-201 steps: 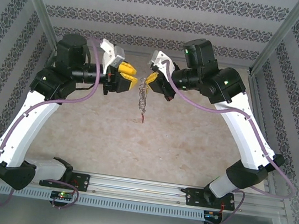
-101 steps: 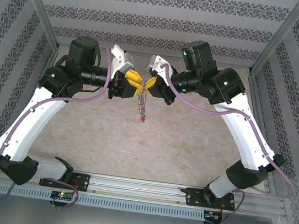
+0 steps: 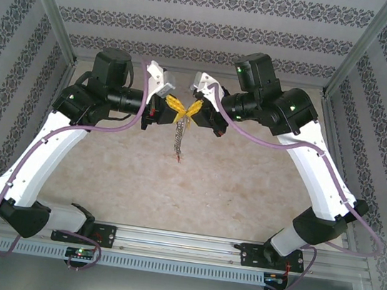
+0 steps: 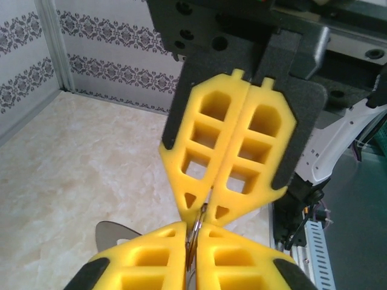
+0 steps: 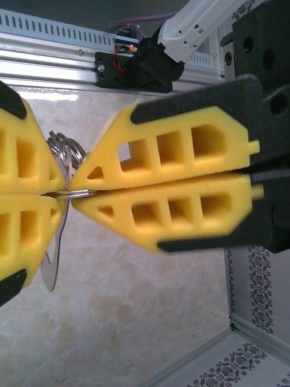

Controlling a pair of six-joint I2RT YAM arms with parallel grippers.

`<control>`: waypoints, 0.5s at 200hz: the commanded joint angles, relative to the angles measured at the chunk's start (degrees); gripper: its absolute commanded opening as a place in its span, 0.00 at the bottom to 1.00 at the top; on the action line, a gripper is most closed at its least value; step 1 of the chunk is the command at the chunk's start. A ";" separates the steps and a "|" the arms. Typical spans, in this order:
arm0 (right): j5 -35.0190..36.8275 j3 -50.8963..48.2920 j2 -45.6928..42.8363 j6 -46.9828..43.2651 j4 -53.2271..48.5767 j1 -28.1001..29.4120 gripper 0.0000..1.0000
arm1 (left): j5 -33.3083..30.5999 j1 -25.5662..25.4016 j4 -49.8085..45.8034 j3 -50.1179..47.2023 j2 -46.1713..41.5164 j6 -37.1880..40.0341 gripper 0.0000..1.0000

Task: Put the keys on the keyring

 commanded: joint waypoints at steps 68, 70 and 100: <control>-1.30 -3.96 -3.31 4.18 9.94 -0.09 0.24 | -0.59 -0.40 4.28 0.51 -1.95 -0.35 0.00; -1.47 -4.34 -3.54 4.61 10.53 -0.17 0.25 | -0.53 -0.40 4.54 0.44 -2.06 -0.50 0.00; -8.16 -14.39 -8.80 16.54 24.63 -5.60 0.29 | 1.48 1.25 10.22 -1.83 -3.61 -4.65 0.00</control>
